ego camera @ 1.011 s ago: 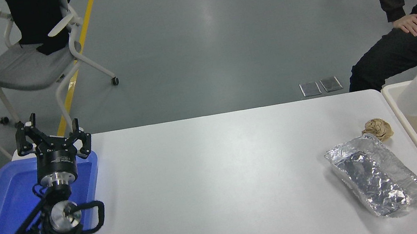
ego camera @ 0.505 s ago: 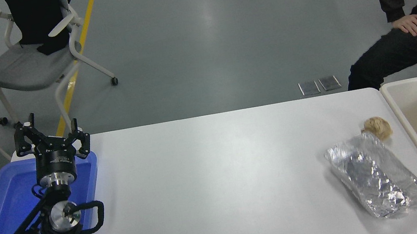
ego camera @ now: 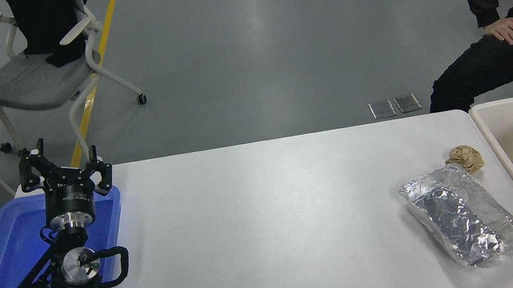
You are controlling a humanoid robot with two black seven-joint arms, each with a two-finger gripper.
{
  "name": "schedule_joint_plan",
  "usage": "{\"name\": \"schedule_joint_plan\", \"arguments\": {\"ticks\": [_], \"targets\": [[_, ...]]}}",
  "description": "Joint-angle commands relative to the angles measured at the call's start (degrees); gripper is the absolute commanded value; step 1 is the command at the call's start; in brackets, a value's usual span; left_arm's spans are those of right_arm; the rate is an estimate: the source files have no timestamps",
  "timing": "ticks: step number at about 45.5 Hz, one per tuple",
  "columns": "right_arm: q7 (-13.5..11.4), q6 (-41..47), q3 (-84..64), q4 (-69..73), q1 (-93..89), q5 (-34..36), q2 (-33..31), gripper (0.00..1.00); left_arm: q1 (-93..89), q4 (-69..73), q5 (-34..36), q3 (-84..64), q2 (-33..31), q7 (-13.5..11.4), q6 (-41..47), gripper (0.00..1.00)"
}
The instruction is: Pick up paper cup place in dustbin
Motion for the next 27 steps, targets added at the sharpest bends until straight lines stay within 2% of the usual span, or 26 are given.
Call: {"name": "schedule_joint_plan", "arguments": {"ticks": [1, 14, 15, 16, 18, 19, 21, 27], "targets": [[0.0, -2.0, 0.9, -3.3, -4.0, 3.4, 3.3, 0.00, 0.0, 0.0, 0.0, 0.0, 0.0, 0.0, 0.0, 0.99], [0.0, -3.2, 1.0, -3.3, -4.1, 6.0, 5.9, 0.01, 0.0, 0.0, 0.0, 0.0, 0.0, 0.0, 0.0, 0.99], [0.0, -3.2, 1.0, -3.2, -4.1, 6.4, 5.9, 0.14, 0.0, 0.0, 0.0, 0.0, 0.0, 0.0, 0.0, 0.99], [0.0, -3.2, 1.0, -3.2, -4.0, 7.0, 5.9, 0.34, 0.0, 0.0, 0.0, 0.0, 0.0, 0.0, 0.0, 0.99], [0.0, -3.1, 0.9, -3.1, -4.0, 7.9, 5.9, 0.83, 0.0, 0.0, 0.0, 0.0, 0.0, 0.0, 0.0, 0.99], [0.0, -3.1, 1.0, -2.9, -4.0, 8.5, 5.9, 0.92, 0.0, 0.0, 0.0, 0.0, 0.0, 0.0, 0.0, 0.99], [0.0, -2.9, 0.9, -2.6, -3.8, 9.4, 5.9, 1.00, 0.0, 0.0, 0.0, 0.0, 0.0, 0.0, 0.0, 0.99], [0.0, -2.6, 0.9, -2.3, -3.5, 9.9, 5.8, 1.00, 0.0, 0.0, 0.0, 0.0, 0.0, 0.0, 0.0, 0.99]]}}
